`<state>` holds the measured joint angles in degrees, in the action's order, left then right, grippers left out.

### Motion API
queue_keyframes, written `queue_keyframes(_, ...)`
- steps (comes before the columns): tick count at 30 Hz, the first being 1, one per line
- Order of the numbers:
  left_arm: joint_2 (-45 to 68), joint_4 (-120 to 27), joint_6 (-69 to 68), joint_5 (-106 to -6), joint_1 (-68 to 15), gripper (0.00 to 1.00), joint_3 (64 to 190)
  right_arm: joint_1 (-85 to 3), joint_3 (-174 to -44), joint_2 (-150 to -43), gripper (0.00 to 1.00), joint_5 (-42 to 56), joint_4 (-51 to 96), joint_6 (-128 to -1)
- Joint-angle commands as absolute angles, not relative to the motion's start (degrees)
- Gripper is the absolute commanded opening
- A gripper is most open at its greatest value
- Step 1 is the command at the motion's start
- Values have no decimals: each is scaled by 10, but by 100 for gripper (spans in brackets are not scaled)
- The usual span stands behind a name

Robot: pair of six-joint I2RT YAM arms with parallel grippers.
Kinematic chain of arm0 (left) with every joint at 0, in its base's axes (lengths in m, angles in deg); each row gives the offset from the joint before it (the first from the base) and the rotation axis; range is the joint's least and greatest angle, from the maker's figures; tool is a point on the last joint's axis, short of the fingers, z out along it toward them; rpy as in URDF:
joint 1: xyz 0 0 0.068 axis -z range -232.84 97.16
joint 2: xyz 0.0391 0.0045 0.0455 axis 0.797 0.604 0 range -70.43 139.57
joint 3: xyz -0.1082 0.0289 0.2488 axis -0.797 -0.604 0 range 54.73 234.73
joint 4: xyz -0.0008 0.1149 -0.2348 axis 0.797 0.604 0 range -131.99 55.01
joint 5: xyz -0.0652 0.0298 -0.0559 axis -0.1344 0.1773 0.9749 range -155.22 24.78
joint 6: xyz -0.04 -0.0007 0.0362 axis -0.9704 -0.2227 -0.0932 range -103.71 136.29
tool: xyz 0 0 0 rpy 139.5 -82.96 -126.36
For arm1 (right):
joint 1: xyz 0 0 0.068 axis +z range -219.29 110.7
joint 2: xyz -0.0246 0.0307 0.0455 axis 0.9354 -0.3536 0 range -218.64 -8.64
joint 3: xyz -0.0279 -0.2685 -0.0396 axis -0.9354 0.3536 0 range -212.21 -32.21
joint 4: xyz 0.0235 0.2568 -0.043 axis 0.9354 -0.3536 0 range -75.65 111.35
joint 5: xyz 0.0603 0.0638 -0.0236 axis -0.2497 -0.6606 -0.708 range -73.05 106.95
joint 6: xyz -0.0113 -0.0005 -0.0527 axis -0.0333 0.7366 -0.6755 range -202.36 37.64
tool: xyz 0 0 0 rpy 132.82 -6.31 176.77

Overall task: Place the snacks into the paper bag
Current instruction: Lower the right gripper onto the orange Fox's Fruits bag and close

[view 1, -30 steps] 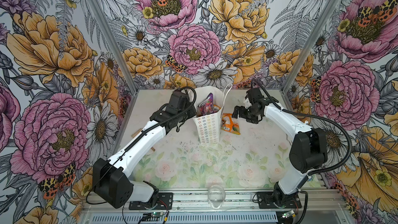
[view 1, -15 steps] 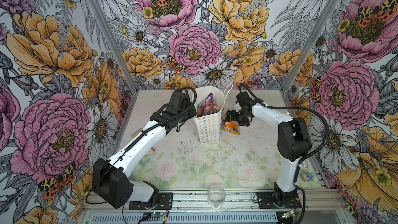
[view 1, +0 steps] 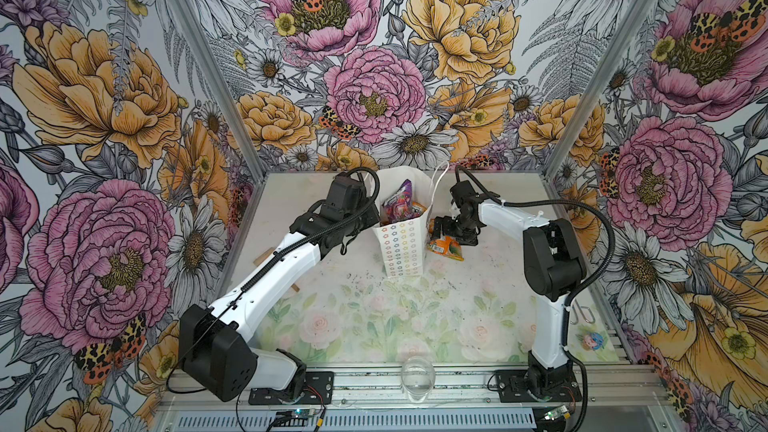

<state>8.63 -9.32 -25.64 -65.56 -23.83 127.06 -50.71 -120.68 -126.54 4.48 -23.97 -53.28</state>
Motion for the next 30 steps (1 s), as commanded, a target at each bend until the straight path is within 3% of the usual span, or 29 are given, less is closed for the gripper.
queue_keyframes(1,91,-114,-259,-656,-237,0,1285,-501,-1223,-1284,100,70,-233,-540)
queue_keyframes(9,91,-114,-259,-656,-238,0,1285,-494,-1218,-1299,95,85,-234,-537)
queue_keyframes(18,91,-114,-260,-655,-238,0,1286,-491,-1204,-1295,71,85,-234,-536)
queue_keyframes(30,92,-114,-260,-653,-236,0,1287,-498,-1192,-1230,29,75,-240,-541)
